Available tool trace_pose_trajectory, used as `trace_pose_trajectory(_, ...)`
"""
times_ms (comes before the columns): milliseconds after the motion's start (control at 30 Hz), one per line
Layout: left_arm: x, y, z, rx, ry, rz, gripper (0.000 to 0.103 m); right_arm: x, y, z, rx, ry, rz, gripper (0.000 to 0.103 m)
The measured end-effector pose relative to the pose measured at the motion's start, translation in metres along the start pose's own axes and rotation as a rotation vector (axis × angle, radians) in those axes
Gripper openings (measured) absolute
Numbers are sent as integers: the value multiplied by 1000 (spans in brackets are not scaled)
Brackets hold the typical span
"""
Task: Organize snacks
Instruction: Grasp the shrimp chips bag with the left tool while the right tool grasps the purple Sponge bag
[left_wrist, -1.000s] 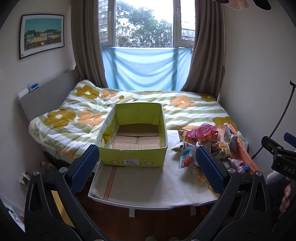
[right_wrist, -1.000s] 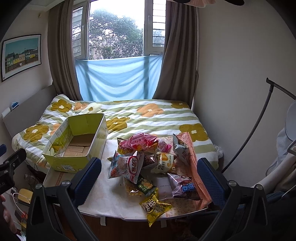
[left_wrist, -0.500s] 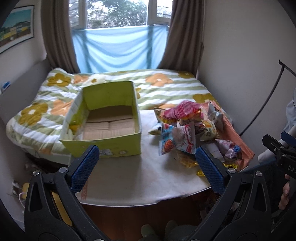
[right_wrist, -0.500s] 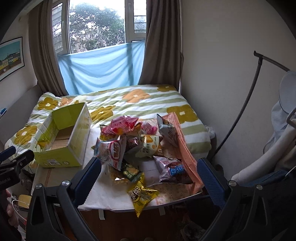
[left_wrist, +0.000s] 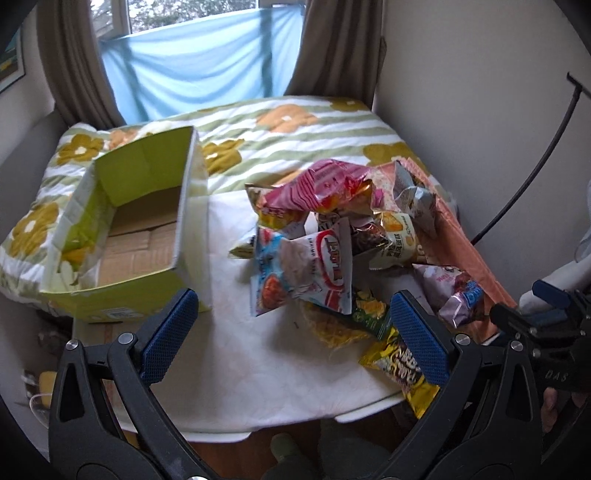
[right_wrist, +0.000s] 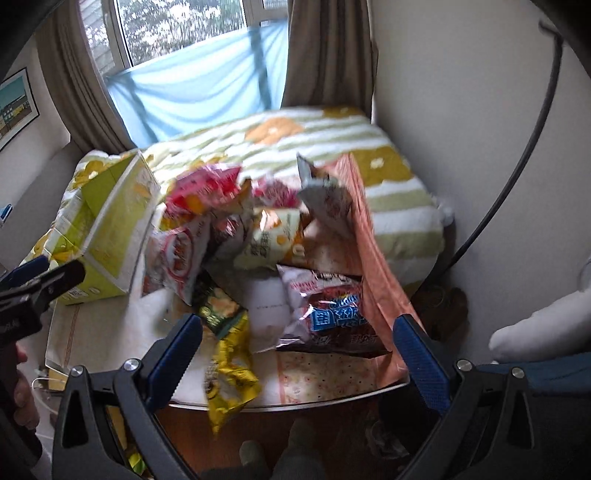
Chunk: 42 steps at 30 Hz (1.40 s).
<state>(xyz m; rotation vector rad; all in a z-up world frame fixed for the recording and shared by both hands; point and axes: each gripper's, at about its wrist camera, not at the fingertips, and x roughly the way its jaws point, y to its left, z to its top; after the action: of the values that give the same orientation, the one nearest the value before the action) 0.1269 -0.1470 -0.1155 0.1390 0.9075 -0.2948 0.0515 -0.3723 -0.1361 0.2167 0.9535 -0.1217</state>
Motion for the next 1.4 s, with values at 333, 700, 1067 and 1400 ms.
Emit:
trace_pose_trajectory(333, 98, -17, 24, 0, 129, 66, 103, 87, -31, 16, 23, 201, 120, 103)
trace_pose_trajectory(700, 151, -10, 30, -36, 206, 104, 103, 130, -45, 20, 45, 329, 174, 103)
trace_pose_trajectory(1067, 174, -1, 27, -75, 255, 63, 103, 147, -43, 23, -17, 370, 150, 94)
trace_pose_trajectory(1400, 171, 3, 28, -82, 251, 26, 81, 153, -60, 29, -19, 373, 131, 66)
